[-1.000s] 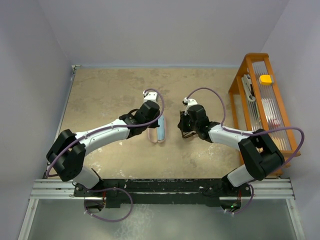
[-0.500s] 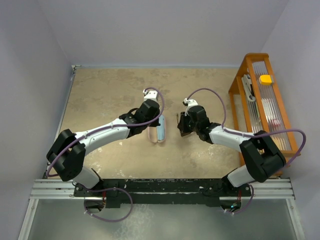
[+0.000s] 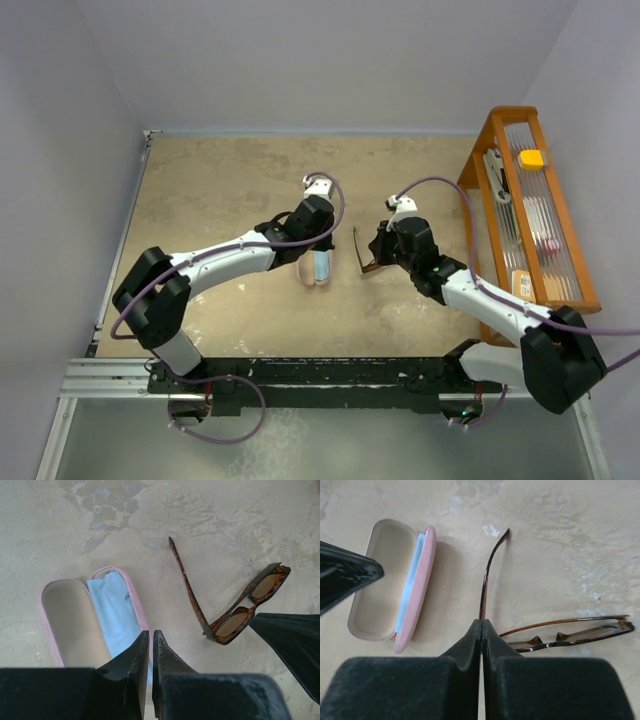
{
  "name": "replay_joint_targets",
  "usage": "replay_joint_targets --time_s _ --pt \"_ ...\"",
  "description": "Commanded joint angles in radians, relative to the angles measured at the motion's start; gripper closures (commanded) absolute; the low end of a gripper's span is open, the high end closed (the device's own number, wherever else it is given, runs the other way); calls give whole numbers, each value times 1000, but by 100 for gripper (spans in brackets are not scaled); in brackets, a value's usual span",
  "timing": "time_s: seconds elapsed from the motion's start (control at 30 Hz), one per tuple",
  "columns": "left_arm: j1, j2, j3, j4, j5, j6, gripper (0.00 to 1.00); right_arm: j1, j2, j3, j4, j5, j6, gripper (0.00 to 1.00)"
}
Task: Organize the sunglasses
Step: Place the sunglasses at the center of the board, then fold the sunglasses at the center of the board.
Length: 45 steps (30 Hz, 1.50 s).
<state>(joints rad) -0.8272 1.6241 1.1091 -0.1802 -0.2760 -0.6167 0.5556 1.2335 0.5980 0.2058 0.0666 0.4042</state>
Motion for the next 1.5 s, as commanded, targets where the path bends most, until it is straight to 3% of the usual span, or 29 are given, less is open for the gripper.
replay_joint_targets --time_s 0.0,0.63,1.1,1.47 --pt "-16 52 82 51 34 4 98 6 -86 -5 -77 108 20 100" --pt "-47 294 322 -75 10 22 100 9 -137 3 -300 353 88 100" --pt "-47 412 473 -202 -26 -6 85 10 -119 -27 -264 367 109 100" --pt "-47 481 552 -241 -45 -18 85 10 -106 -65 -236 389 119 100"
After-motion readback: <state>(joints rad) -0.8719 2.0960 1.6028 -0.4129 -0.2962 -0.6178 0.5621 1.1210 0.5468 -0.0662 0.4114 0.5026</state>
